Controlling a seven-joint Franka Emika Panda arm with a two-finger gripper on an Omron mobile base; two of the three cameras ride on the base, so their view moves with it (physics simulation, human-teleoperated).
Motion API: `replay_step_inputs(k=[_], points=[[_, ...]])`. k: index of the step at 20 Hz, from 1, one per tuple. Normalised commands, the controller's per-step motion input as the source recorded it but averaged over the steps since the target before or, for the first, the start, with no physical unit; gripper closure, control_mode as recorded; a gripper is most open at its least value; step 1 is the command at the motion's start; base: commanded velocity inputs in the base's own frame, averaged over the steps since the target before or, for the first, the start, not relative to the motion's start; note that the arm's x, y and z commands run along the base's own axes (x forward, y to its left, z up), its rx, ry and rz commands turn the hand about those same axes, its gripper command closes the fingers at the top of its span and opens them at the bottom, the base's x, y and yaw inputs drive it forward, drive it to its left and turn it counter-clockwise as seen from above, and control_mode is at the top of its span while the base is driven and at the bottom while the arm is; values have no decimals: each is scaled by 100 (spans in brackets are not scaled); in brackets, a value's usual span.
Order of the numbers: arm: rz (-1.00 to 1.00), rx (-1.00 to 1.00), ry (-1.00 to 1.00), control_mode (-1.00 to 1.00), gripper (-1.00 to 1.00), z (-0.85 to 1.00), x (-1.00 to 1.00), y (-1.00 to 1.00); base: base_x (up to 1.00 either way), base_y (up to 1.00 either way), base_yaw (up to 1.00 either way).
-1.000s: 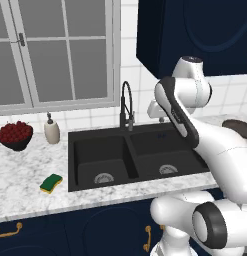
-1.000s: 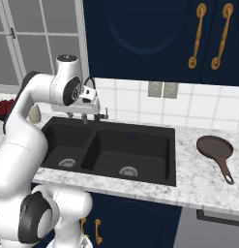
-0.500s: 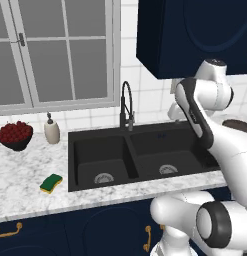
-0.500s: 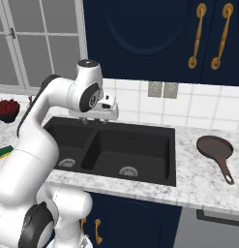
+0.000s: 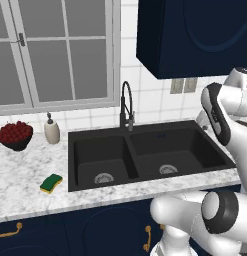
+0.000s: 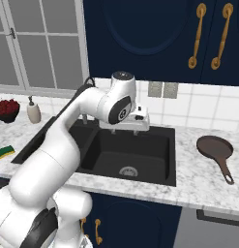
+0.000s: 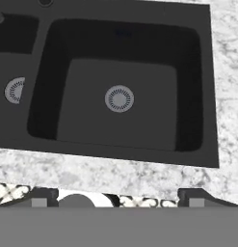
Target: Pick the pan and sponge and place them into the sink. Then turn on the water.
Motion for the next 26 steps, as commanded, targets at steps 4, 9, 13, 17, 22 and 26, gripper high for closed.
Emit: replay_step_inputs(k=[4, 9, 13, 17, 22, 26], points=[[0, -7, 5, -100, -100, -30, -22, -91, 0, 0, 0], [0, -1, 0, -100, -100, -29, -39, -84, 0, 0, 0], [0, 0, 1, -100, -100, -31, -21, -81, 0, 0, 0], [-2, 0, 6, -100, -100, -20, 0, -73, 0, 0, 0], [-1, 0, 5, -100, -100, -11, 0, -68, 0, 0, 0], [-1, 0, 5, -100, -100, -9, 0, -64, 0, 0, 0]])
